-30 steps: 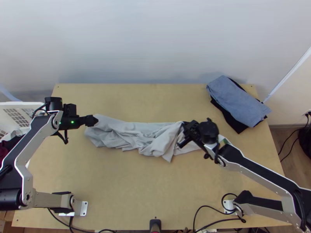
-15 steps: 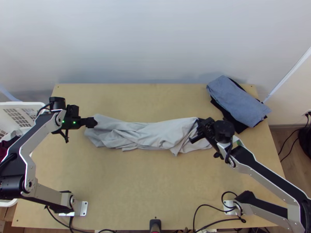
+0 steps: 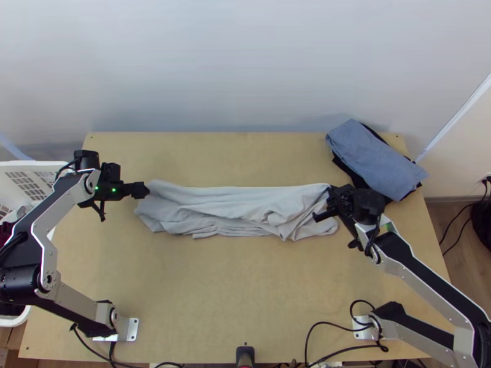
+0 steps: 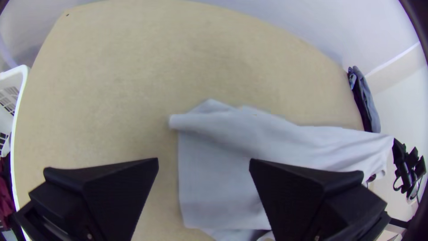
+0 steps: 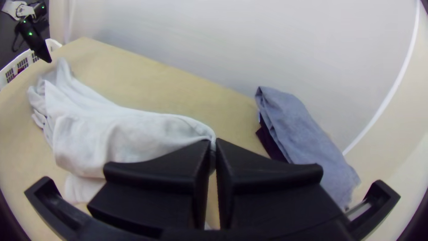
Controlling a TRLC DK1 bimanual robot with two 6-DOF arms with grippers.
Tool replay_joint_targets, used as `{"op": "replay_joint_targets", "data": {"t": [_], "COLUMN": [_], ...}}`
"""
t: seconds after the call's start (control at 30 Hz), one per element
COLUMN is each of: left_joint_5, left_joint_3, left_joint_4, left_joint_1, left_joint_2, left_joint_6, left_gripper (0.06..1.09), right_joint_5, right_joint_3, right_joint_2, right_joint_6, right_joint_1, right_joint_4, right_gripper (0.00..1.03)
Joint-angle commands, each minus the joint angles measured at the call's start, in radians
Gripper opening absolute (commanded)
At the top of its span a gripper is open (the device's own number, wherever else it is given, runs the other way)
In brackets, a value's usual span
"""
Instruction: Fold the t-shirt
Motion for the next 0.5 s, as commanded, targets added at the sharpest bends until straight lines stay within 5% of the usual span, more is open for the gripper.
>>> {"op": "replay_joint_targets", "data": {"t": [0.0, 0.47], "left_joint_5": [-0.004, 0.0], "left_joint_3": [0.025, 0.05], "left_joint_4": [0.0, -0.109], "left_joint_1": [0.007, 0.004], "left_joint_2": [0.022, 0.019], "left_joint_6": [0.016, 0.015], "left_gripper": [1.05, 1.05], "right_joint_5": [0.015, 0.018], "right_joint_3": [-0.02, -0.087], "right_joint_2": [-0.034, -0.025], "right_joint_6": [0.017, 0.028], "right_joint_1": [-0.032, -0.101], "right_joint_4": [0.009, 0.055], "right_gripper": [0.03, 0.03]}}
